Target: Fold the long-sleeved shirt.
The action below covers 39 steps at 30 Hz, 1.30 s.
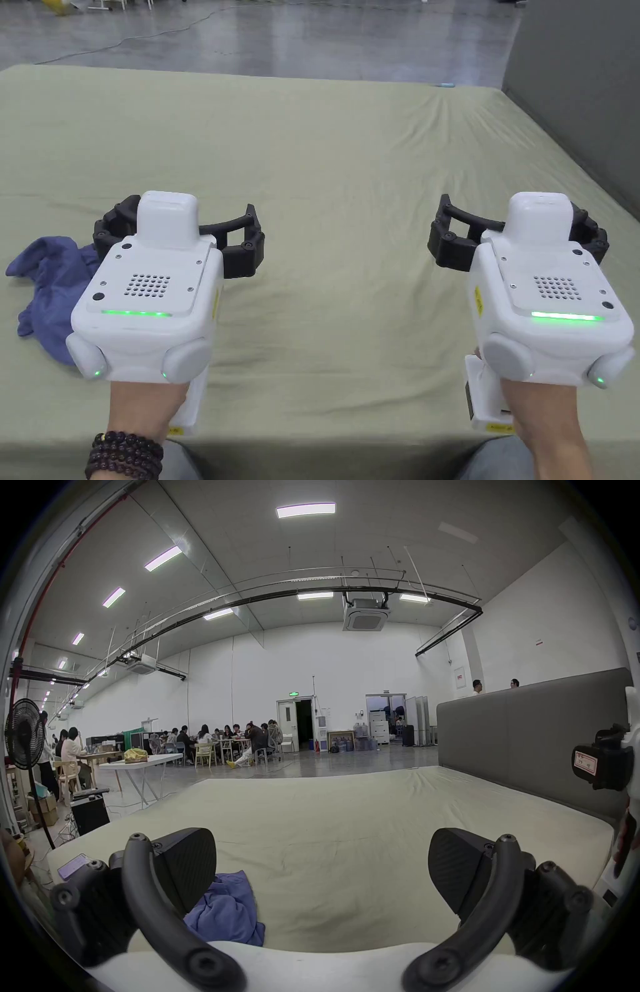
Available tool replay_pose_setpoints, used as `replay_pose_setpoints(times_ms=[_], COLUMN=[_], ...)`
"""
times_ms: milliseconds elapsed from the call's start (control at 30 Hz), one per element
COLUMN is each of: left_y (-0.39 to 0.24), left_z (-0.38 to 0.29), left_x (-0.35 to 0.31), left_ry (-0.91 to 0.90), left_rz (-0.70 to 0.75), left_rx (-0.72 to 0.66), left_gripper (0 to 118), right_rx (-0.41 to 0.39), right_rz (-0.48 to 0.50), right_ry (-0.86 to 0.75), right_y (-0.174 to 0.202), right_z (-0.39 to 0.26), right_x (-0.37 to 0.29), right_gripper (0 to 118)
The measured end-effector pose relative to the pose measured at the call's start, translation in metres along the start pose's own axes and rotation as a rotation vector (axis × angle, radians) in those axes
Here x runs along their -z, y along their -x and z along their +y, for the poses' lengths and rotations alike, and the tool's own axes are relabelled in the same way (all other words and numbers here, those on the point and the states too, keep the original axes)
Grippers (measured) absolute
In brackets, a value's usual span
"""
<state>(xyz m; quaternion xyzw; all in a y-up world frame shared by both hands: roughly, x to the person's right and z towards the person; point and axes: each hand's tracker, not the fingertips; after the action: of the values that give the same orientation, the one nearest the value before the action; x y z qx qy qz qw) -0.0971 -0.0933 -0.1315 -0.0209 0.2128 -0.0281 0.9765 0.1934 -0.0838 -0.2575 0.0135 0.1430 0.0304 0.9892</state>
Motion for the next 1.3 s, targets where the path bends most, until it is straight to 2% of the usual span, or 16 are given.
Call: replay_pose_setpoints(times_ms=[467, 733, 1300], left_y=[-0.0016, -0.0017, -0.0028], left_z=[-0.0009, -0.0015, -0.0049], left_x=[-0.0009, -0.0026, -0.0002], left_ry=[0.003, -0.004, 0.004], left_rz=[-0.014, -0.012, -0.017], left_rx=[-0.002, 0.008, -0.005], left_gripper=[117, 118, 118], right_rx=[-0.014, 0.047, 0.023], right_rz=[0.016, 0.010, -0.010], right_ry=[-0.016, 0.002, 0.005], right_y=[0.0021, -0.0021, -0.0042], right_z=[-0.0012, -0.0006, -0.0034], right_x=[-0.0038, -0.0024, -0.0020], right_gripper=[118, 118, 118])
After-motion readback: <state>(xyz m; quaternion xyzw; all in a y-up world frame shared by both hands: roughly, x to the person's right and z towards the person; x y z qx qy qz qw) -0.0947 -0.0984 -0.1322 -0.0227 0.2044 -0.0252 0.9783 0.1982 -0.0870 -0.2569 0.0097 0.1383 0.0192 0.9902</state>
